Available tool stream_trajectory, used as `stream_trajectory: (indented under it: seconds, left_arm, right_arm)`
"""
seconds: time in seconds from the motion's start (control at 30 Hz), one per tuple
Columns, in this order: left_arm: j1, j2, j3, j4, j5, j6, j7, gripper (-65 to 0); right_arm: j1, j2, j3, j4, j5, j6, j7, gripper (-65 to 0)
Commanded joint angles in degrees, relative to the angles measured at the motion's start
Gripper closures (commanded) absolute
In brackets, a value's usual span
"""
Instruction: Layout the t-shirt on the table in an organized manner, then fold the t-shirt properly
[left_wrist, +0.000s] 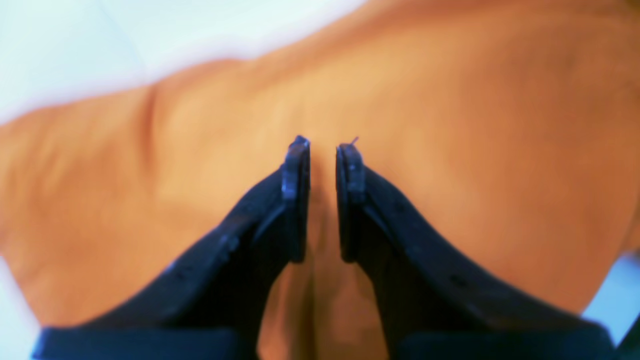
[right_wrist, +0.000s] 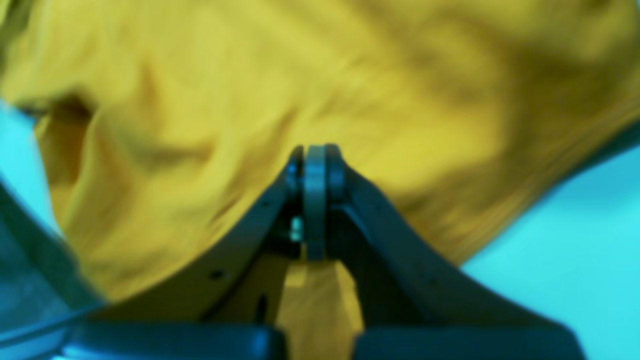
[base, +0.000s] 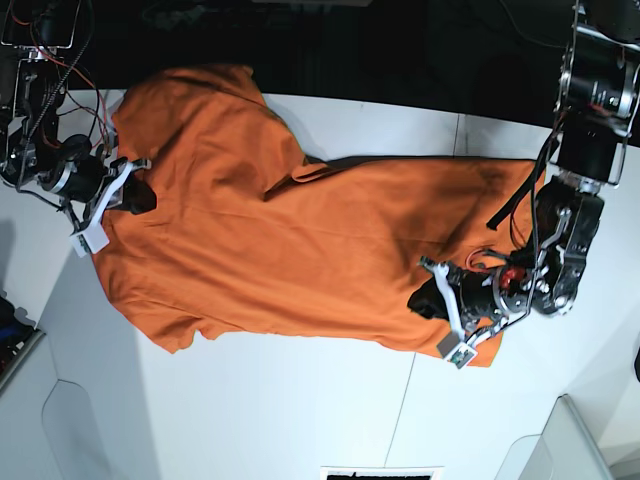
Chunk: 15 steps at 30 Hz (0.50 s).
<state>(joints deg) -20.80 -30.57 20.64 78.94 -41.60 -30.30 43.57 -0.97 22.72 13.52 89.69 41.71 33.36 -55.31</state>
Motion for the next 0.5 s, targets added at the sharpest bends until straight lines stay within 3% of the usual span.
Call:
stream_trajectory:
  seconds: [0.0, 0.13, 0.2, 0.37, 0.47]
  left_arm:
    - [-0.20, -1.77, -0.37, 3.58, -1.07, -0.37, -1.31, -10.3]
    - [8.37, -8.44, -0.37, 11.87, -3.21, -0.37, -1.38, -10.3]
    - [11.87, -10.12, -0.37, 12.39, -2.84, -0.39, -2.23, -10.3]
    - [16.04, -8.96, -0.37, 6.97, 4.87, -0.28, -7.54, -10.3]
    - [16.02, -6.82, -0.37, 3.30, 5.95, 1.62, -7.30, -10.3]
  right_arm:
    - [0.02, 1.25, 0.50, 2.29, 1.20, 0.37, 0.68, 0.0]
    - [-5.27, 0.70, 0.48, 4.72, 1.84, 0.42, 0.61, 0.0]
    - [-7.26, 0.09, 0.31, 4.61, 1.53, 0.94, 0.61, 0.0]
    - [-7.87, 0.72, 0.17, 2.49, -4.74, 0.92, 1.03, 0.0]
    - [-6.69, 3.28, 0.17, -1.44, -7.04, 0.92, 2.95, 0.0]
